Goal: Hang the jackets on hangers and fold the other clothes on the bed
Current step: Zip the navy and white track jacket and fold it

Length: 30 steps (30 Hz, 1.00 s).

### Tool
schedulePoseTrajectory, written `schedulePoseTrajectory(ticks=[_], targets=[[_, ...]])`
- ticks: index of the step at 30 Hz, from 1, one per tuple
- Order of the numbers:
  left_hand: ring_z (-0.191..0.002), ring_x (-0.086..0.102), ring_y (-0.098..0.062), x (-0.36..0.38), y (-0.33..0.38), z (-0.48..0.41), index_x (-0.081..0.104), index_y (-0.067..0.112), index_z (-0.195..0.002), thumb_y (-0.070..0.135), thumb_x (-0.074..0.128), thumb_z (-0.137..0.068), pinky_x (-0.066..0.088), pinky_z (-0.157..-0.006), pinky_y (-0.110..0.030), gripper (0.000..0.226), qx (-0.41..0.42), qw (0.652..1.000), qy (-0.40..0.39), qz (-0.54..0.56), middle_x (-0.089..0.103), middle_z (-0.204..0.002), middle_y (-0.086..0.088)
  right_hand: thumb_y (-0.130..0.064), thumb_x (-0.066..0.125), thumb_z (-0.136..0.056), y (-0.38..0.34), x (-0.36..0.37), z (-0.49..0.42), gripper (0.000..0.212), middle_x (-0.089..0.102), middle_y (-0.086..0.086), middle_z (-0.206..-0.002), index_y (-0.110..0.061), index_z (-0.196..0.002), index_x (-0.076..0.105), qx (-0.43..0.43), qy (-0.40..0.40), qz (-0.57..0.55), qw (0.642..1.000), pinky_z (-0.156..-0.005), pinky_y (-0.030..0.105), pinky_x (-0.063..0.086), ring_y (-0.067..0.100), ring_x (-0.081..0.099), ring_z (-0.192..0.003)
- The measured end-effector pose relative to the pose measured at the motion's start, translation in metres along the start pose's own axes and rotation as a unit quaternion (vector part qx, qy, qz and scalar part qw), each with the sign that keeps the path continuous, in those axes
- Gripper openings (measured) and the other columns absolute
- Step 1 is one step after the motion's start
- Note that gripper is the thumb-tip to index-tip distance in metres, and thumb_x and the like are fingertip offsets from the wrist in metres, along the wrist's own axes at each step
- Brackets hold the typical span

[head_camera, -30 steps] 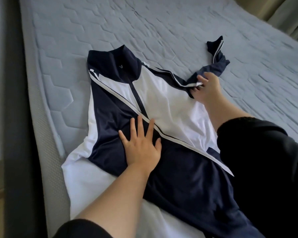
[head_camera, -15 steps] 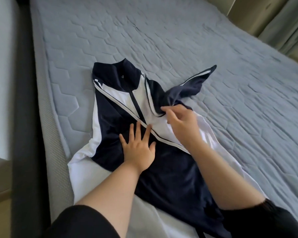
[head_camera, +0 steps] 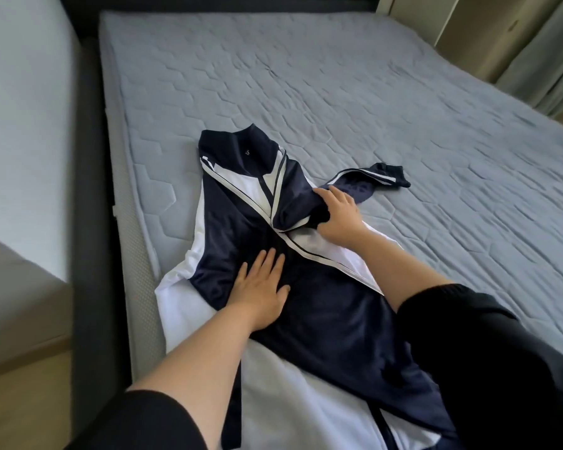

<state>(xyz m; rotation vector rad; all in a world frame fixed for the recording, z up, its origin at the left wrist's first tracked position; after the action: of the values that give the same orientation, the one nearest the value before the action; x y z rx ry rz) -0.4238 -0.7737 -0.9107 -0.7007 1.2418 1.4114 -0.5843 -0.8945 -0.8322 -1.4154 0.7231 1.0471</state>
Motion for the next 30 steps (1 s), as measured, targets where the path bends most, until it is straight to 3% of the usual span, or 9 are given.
schedulePoseTrajectory(ticks=[5,9,12,17,19,22,24,26,30], targets=[[-0.146,-0.014,-0.014,-0.006,0.004,0.003,-0.005,0.025,-0.152,0.046,0.022,-0.100,-0.004,-0.117,-0.042,0.062,-0.021,0.999,-0.043,-0.025,-0.013,-0.160,0.002,-0.006,0.053,-0.075,-0.002,-0.016,-0.017,0.019,0.053,-0.005,-0.109,-0.020,-0.085,0.063,0.009,-0.011,0.068,0.998,-0.115,0.056,0.011,0.023,0.031,-0.134],[-0.147,-0.002,-0.019,-0.010,0.011,0.010,0.006,0.028,-0.152,0.044,0.027,-0.101,0.006,-0.117,-0.045,0.058,-0.044,0.997,-0.013,-0.057,0.000,-0.160,-0.001,-0.008,0.055,-0.078,-0.002,-0.054,-0.009,0.015,0.061,0.010,-0.090,-0.012,-0.092,0.051,0.004,0.092,0.094,0.991,-0.109,0.044,0.025,0.032,0.053,-0.096],[-0.132,0.029,-0.025,-0.017,0.018,0.016,0.025,0.030,-0.148,0.043,0.039,-0.098,0.032,-0.105,-0.041,0.053,-0.048,0.992,0.053,-0.103,0.031,-0.143,-0.006,-0.008,0.050,-0.086,-0.011,-0.100,0.000,0.012,0.054,0.011,-0.072,-0.008,-0.097,0.044,0.043,0.176,0.151,0.972,-0.058,0.033,0.035,0.029,0.045,-0.065],[-0.126,0.033,-0.019,-0.026,0.016,0.027,0.034,0.030,-0.146,0.025,0.046,-0.095,0.037,-0.098,-0.025,0.053,-0.084,0.984,-0.007,0.155,0.033,-0.140,-0.001,-0.014,0.052,-0.088,-0.056,-0.129,0.036,0.012,0.060,0.007,-0.087,-0.008,-0.097,0.059,0.081,0.032,0.300,0.950,-0.062,0.031,0.038,0.031,0.056,-0.078],[-0.119,0.046,-0.016,-0.034,0.013,0.039,0.048,0.021,-0.139,0.013,0.047,-0.096,0.037,-0.093,-0.016,0.044,-0.122,0.911,0.028,0.392,0.044,-0.138,-0.001,-0.029,0.055,-0.090,-0.076,-0.110,0.063,0.029,0.063,0.009,-0.096,-0.004,-0.104,0.059,0.056,-0.097,0.187,0.976,-0.062,0.028,0.043,0.030,0.062,-0.080],[-0.112,0.058,-0.022,-0.035,0.010,0.065,0.057,0.012,-0.128,0.012,0.042,-0.099,0.043,-0.099,-0.030,0.033,-0.194,0.637,0.051,0.744,0.063,-0.123,-0.007,-0.039,0.054,-0.095,-0.086,-0.065,0.110,0.043,0.063,0.011,-0.110,-0.003,-0.117,0.054,0.113,-0.333,-0.214,0.911,-0.055,0.031,0.055,0.028,0.071,-0.071],[-0.105,0.059,-0.022,-0.026,0.013,0.087,0.056,0.014,-0.122,0.023,0.043,-0.100,0.044,-0.093,-0.032,0.027,-0.190,0.515,0.024,0.836,0.065,-0.113,-0.009,-0.028,0.050,-0.097,-0.065,-0.046,0.118,0.032,0.063,0.015,-0.118,-0.004,-0.116,0.057,0.144,-0.267,-0.252,0.919,-0.062,0.034,0.059,0.031,0.072,-0.085],[-0.107,0.055,-0.026,-0.013,0.017,0.104,0.053,0.016,-0.110,0.030,0.043,-0.100,0.040,-0.095,-0.037,0.020,-0.193,0.473,-0.020,0.859,0.061,-0.108,-0.014,-0.013,0.044,-0.097,-0.040,-0.041,0.126,0.031,0.062,0.015,-0.124,-0.004,-0.122,0.059,0.135,-0.154,-0.013,0.979,-0.086,0.035,0.053,0.028,0.063,-0.109],[-0.098,0.062,-0.022,-0.007,0.023,0.119,0.057,0.017,-0.101,0.029,0.046,-0.098,0.047,-0.083,-0.035,0.016,-0.175,0.481,-0.050,0.858,0.074,-0.087,-0.007,-0.009,0.051,-0.081,0.010,-0.007,0.164,0.059,0.035,0.001,-0.150,-0.024,-0.138,0.044,0.027,-0.176,0.213,0.961,-0.114,0.045,0.022,0.028,0.025,-0.140]])
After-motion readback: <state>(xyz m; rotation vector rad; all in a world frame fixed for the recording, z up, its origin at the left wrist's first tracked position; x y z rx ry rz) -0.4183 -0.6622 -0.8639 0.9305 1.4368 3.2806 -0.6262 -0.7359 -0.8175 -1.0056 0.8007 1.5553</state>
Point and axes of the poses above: each hand's wrist, its own z-axis away from the middle knuckle, its own x-axis out of the palm, y = z × x, the point moved 4 cm from there along -z, towards the middle knuckle
